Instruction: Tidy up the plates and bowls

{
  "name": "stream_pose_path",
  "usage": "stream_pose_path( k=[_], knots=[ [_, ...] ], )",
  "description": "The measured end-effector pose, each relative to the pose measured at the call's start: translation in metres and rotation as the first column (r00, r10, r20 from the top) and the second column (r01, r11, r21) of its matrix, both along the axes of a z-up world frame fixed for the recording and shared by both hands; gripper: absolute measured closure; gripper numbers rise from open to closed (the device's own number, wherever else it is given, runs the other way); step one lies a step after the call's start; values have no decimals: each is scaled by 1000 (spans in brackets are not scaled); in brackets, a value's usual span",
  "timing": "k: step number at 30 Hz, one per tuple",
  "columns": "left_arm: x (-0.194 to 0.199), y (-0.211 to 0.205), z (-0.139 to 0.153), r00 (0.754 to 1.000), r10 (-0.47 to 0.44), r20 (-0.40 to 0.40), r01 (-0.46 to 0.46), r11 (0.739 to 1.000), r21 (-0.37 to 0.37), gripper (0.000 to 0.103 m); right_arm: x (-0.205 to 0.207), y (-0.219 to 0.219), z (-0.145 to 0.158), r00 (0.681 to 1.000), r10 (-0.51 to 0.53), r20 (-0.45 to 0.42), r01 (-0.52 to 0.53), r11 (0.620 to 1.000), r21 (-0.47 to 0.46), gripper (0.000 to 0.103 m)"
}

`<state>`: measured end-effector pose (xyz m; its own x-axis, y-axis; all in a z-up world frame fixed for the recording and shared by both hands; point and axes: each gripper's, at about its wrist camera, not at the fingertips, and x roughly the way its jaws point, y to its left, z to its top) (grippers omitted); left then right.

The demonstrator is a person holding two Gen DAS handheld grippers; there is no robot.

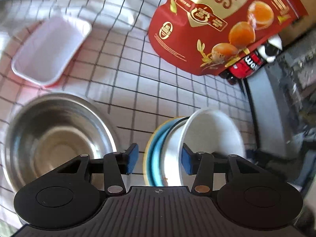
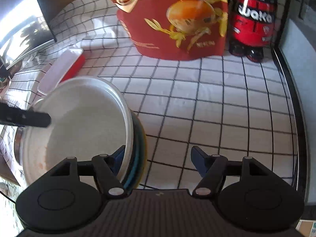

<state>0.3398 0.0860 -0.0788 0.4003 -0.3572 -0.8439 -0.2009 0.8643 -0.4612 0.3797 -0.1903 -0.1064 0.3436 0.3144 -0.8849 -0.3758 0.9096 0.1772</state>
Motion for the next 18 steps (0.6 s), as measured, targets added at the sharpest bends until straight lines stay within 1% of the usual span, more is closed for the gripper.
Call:
stream_pose_path(
  k=[1, 3, 5, 8, 10, 14, 16, 18],
  knots=[
    [3, 0, 0, 1000, 3, -5, -3, 1000, -9, 52, 1, -2, -2, 1000, -5, -11, 5, 1000, 13, 34],
    [6, -7, 0, 1000, -18, 2, 18, 999, 36, 50, 1, -6, -5, 999, -20, -36, 21, 999, 42, 34],
    [10, -15, -6, 999, -47, -16, 48, 997, 55, 55, 1, -7, -7, 998, -26, -59, 30, 997, 65, 34],
    [13, -19, -19, 997, -67, -43, 69, 996, 51, 55, 1, -5, -17, 990, -14, -143, 32, 991, 130, 34],
    [13, -18, -26, 997, -65, -50, 67, 997, 38, 55, 1, -3, -23, 982, -15, -187, 46, 985, 164, 34],
    [16, -18, -34, 996, -79, -43, 79, 997, 15, 55, 6, 4, -32, 970, -31, -241, 83, 975, 208, 34],
    [18, -20, -35, 995, -93, -42, 93, 996, 3, 53, 10, 9, -37, 961, -33, -275, 98, 968, 229, 34],
    [21, -21, -38, 994, -98, -52, 98, 995, -1, 53, 12, 12, -38, 959, -22, -283, 98, 962, 256, 34]
  ],
)
